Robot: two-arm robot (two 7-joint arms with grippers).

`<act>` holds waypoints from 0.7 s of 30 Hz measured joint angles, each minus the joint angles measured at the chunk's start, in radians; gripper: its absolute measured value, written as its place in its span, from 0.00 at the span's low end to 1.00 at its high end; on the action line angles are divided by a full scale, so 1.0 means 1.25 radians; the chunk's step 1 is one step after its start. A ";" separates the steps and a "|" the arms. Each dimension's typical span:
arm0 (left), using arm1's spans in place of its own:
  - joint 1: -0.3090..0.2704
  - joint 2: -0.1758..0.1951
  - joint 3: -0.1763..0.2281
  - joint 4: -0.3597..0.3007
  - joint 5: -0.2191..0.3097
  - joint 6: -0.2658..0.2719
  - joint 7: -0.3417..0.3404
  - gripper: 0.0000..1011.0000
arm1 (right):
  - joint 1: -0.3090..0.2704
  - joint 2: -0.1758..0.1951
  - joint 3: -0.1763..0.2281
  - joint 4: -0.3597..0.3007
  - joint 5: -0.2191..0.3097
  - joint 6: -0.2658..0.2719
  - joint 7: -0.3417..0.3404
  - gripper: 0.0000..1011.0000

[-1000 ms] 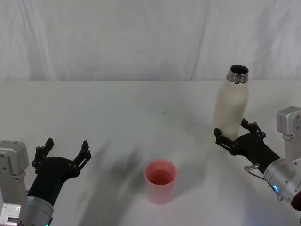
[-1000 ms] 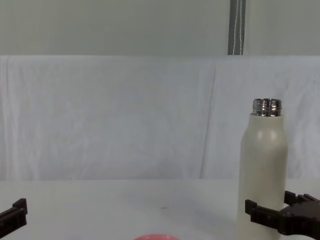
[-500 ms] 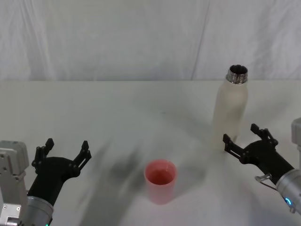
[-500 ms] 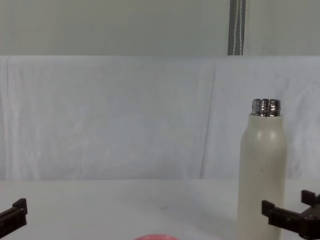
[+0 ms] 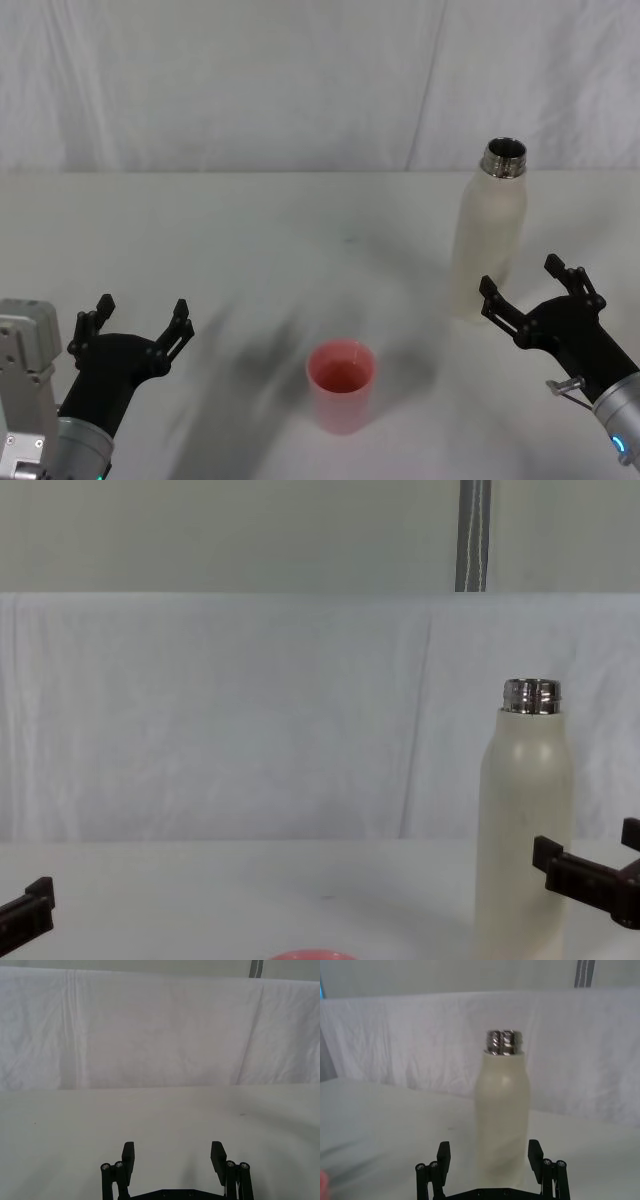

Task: Grasp the thermos with one hand and pour water into the cup lid.

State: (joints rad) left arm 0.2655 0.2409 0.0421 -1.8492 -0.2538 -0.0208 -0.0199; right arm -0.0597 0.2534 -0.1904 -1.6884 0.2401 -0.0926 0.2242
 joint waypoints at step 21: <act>0.000 0.000 0.000 0.000 0.000 0.000 0.000 0.99 | -0.039 -0.014 -0.014 -0.042 -0.039 -0.014 0.004 0.99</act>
State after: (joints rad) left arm 0.2655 0.2410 0.0421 -1.8492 -0.2538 -0.0208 -0.0199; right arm -0.1085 0.2362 -0.2073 -1.7412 0.1917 -0.1101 0.2289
